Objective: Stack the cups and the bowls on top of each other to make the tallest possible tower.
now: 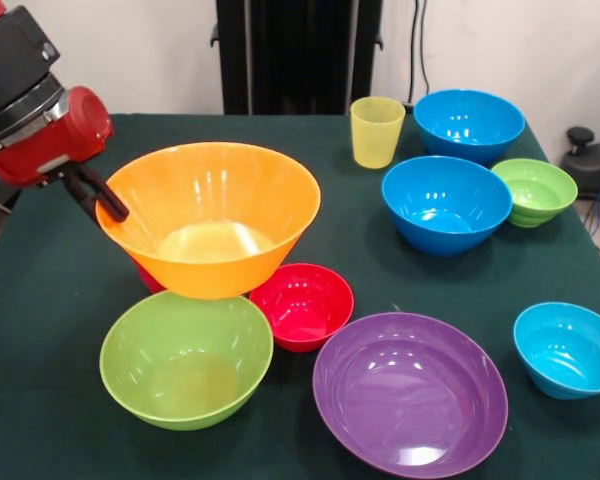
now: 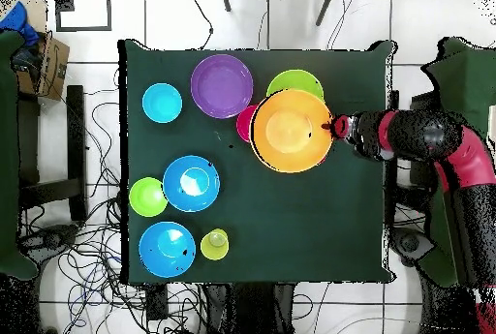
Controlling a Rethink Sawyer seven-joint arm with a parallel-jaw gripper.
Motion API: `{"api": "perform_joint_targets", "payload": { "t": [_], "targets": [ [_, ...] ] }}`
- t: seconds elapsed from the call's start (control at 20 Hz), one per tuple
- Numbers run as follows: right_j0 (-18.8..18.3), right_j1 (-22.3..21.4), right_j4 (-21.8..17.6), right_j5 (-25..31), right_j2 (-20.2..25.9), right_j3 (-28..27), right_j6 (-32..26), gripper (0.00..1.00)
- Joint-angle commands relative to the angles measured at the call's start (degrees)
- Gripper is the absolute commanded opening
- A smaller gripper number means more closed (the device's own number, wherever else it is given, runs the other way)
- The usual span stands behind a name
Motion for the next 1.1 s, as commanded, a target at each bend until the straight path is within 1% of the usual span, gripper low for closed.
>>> {"api": "perform_joint_targets", "payload": {
  "t": [0.05, 0.2, 0.5, 0.9, 1.1],
  "targets": [
    [4.53, 1.27, 1.31, 6.95, -1.55, -7.6, -18.47, 0.0],
    [5.63, 2.51, 0.95, 7.42, -2.11, -10.24, -19.8, 0.0],
    [6.49, 4.99, 0.38, 7.11, -2.38, -14.04, -22.57, 0.0],
    [7.74, 7.72, 0.22, 8.14, -2.72, -19.15, -24.96, 0.0],
    [8.24, 8.4, 0.36, 8.75, -2.9, -20.95, -25.45, 0.0]
  ]
}}
